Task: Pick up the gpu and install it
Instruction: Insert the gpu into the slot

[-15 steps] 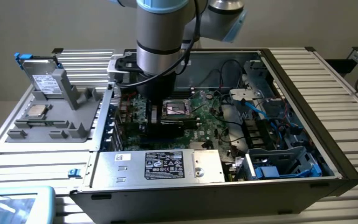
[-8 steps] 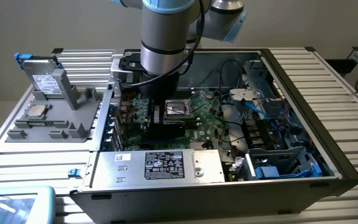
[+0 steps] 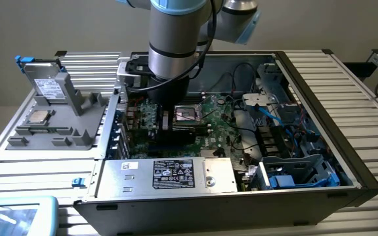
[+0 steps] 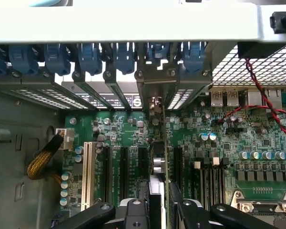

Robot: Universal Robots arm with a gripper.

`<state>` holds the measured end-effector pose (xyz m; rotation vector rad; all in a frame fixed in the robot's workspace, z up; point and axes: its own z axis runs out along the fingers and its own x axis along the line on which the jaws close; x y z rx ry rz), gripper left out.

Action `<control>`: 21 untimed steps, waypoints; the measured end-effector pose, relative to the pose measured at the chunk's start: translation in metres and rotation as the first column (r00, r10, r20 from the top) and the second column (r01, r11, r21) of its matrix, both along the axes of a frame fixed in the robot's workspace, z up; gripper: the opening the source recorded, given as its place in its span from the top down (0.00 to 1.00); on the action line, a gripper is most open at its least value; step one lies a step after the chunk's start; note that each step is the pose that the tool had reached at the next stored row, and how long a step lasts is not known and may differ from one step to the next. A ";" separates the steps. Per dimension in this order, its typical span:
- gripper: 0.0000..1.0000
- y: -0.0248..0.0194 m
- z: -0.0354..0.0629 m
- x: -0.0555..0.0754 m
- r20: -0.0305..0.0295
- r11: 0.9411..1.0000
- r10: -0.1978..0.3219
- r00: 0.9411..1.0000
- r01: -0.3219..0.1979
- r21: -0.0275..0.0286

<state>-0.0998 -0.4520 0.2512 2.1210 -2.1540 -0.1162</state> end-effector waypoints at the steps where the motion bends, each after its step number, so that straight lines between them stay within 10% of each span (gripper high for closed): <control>1: 0.73 -0.0008 0.0000 0.000 0.000 1.000 0.000 1.000 0.000 0.000; 21: 0.73 -0.0019 -0.0004 0.002 -0.008 1.000 -0.003 1.000 0.003 0.000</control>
